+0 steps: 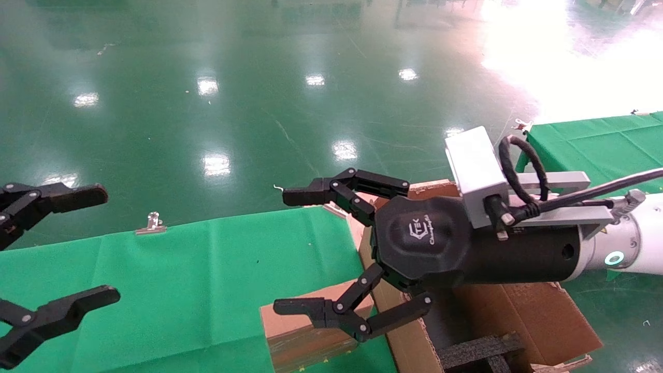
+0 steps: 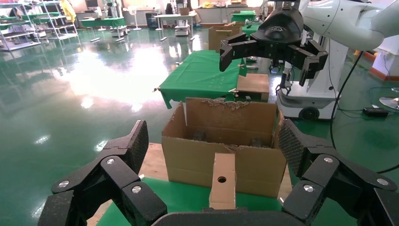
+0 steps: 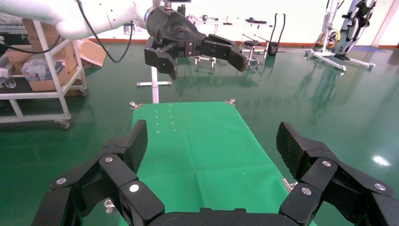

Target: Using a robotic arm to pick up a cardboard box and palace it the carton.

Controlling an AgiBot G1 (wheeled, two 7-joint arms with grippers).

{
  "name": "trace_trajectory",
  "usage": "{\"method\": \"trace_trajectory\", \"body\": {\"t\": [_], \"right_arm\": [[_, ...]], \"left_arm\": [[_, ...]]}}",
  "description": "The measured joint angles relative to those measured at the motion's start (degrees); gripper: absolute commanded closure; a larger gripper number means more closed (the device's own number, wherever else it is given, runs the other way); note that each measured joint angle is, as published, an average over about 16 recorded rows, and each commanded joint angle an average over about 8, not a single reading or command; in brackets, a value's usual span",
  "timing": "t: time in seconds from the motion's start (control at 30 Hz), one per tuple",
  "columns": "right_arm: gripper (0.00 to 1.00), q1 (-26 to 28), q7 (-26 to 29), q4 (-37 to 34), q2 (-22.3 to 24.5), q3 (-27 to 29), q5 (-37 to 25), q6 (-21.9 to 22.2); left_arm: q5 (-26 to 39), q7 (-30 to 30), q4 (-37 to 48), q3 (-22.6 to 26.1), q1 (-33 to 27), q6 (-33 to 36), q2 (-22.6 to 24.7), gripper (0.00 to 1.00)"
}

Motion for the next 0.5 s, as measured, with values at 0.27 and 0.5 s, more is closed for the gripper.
{"method": "trace_trajectory", "body": {"t": [0.27, 0.5], "right_arm": [[0.00, 0.00, 0.00, 0.00, 0.00, 0.00, 0.00, 0.00], [0.00, 0.00, 0.00, 0.00, 0.00, 0.00, 0.00, 0.00]], "left_arm": [[0.00, 0.00, 0.00, 0.00, 0.00, 0.00, 0.00, 0.00], [0.00, 0.00, 0.00, 0.00, 0.00, 0.00, 0.00, 0.31]]}}
